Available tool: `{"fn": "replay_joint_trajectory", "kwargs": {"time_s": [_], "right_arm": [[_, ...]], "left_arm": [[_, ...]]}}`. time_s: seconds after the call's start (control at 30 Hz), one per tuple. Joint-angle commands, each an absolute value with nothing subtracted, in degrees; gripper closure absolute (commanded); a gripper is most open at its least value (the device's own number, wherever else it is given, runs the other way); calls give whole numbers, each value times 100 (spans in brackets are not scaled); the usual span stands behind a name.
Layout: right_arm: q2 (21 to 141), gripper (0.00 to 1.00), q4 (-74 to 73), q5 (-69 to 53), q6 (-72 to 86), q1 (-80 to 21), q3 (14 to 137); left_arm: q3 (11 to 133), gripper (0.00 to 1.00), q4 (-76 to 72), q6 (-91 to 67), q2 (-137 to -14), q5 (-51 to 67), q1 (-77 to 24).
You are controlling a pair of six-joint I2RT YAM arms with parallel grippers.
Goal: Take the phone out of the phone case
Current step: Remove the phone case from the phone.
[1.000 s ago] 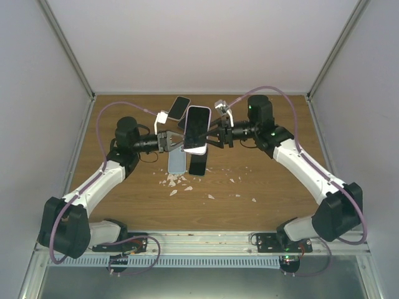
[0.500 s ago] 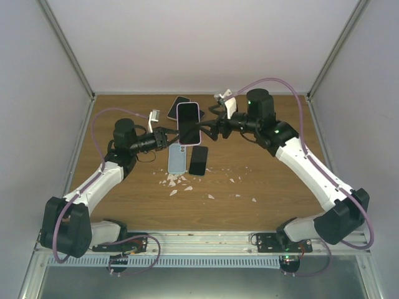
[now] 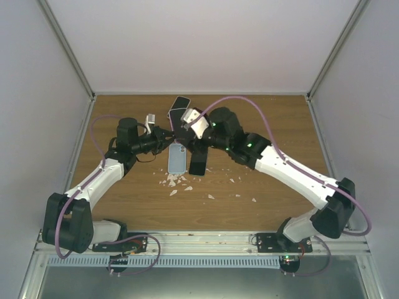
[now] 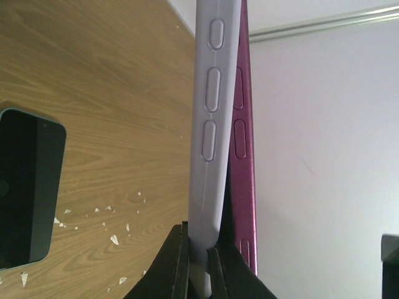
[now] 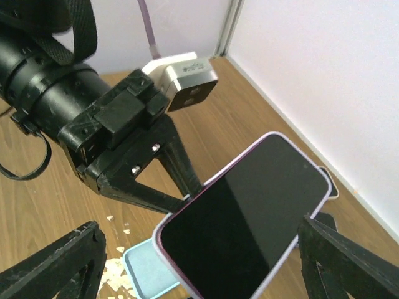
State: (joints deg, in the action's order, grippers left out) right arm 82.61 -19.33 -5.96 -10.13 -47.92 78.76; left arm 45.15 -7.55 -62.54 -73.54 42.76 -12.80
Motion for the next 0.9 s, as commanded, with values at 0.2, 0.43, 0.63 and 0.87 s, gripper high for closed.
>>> {"fn": "replay_joint_trajectory", "kwargs": {"time_s": [0.2,0.43,0.63,0.87], "right_arm": [[8853,28,-1622,1093,-1976,-5472,7976],[9151,30,-1582,1276,-2153,-5628,7892],[9185,34,-1315,1927,-2430,-5651,7734],[9227,36,-849,2675,-2896,-5594,7542]], "left_arm": [[4760,100,-957,-6490,-7289,4087,-1253],[4752,100,-914,-6497,-7226,4057,-1240],[4726,100,-949,-6520,-7205,4114,-1240],[4721,100,-940,-6513,-7198,4289,-1245]]}}
